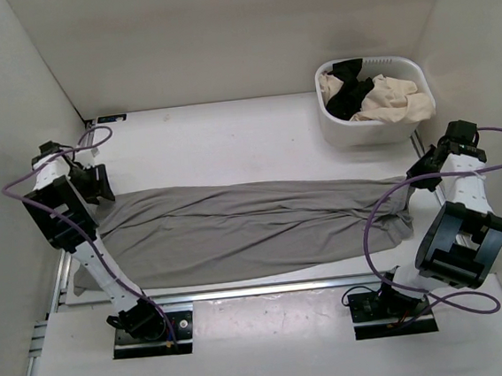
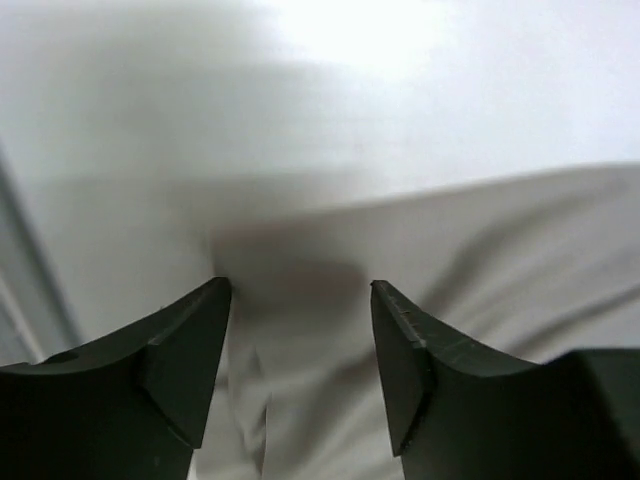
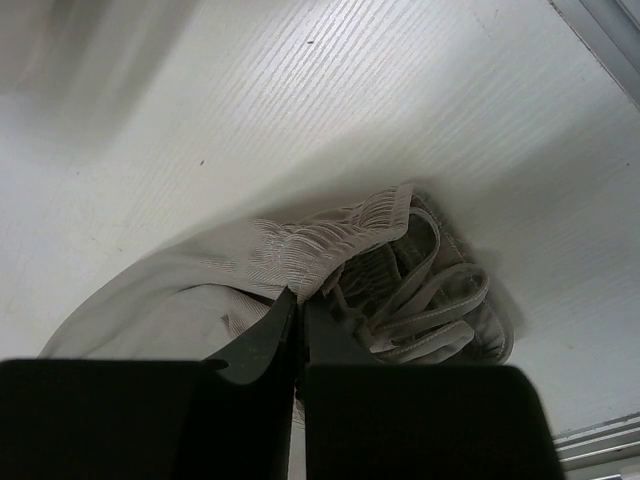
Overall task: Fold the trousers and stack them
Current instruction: Flatten the trousers out
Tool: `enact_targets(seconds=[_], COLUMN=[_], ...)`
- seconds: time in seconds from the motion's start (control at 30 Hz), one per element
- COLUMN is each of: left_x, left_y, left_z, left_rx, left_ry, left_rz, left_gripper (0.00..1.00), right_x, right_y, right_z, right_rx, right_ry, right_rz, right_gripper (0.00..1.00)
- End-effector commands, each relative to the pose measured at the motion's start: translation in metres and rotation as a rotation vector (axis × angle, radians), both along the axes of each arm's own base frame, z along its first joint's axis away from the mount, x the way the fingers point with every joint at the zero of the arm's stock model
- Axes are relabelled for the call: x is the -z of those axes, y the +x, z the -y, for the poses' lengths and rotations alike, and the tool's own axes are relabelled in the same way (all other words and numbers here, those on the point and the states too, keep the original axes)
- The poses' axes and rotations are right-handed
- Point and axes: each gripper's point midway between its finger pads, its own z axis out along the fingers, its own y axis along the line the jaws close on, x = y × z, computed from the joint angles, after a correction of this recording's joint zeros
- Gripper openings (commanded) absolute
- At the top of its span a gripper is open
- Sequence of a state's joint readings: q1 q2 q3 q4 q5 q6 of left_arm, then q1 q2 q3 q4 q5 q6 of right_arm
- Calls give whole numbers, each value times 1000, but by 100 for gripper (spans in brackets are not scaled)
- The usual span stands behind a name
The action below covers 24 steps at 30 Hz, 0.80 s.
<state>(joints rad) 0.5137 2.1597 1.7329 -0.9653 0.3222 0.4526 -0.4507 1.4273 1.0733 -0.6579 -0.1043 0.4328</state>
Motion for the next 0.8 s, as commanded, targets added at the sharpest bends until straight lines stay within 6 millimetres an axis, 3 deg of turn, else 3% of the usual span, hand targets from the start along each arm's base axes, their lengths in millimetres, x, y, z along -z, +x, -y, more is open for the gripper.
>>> enact_targets(seconds=[0.0,0.13,0.23,0.27,0.43,0.53,0.63,0.67,0.73,0.77], left_x=[-10,14,19,23,21,17,-4,-29,-59,-92], left_y=[24,25,27,23,8,1,19,39,60,79], left_z=[-15,-18,-17,-14,-3,0,-8,-12,-12,-13], left_rx=[-49,-48,-41,-41,15,48,48,44,48,52], left_ry=[53,68,75,68,42,40,65,75,87,115], left_rz=[51,2,-3,-17,-30,-49,18,101,182,262], left_gripper=[70,73,71,56,14,14,14,14,14,14], right_x=[1,3,3,3,-3,-11,-18,-29,-46,-63], right_y=[-4,-7,-8,-8,-3,5,21,34,51,66], right_z=[2,3,5,5,5,7,13,17,22,27], right_rx=[-13,-18,-13,-13,-17,-22,-18,-17,-25,-31], right_ry=[-11,-20,-27,-27,-24,-25,-20,-19,-28,-41], right_rz=[-20,-34,-38,-38,-26,-3,15,46,93,140], right_gripper=[0,0,0,0,0,0,0,0,0,0])
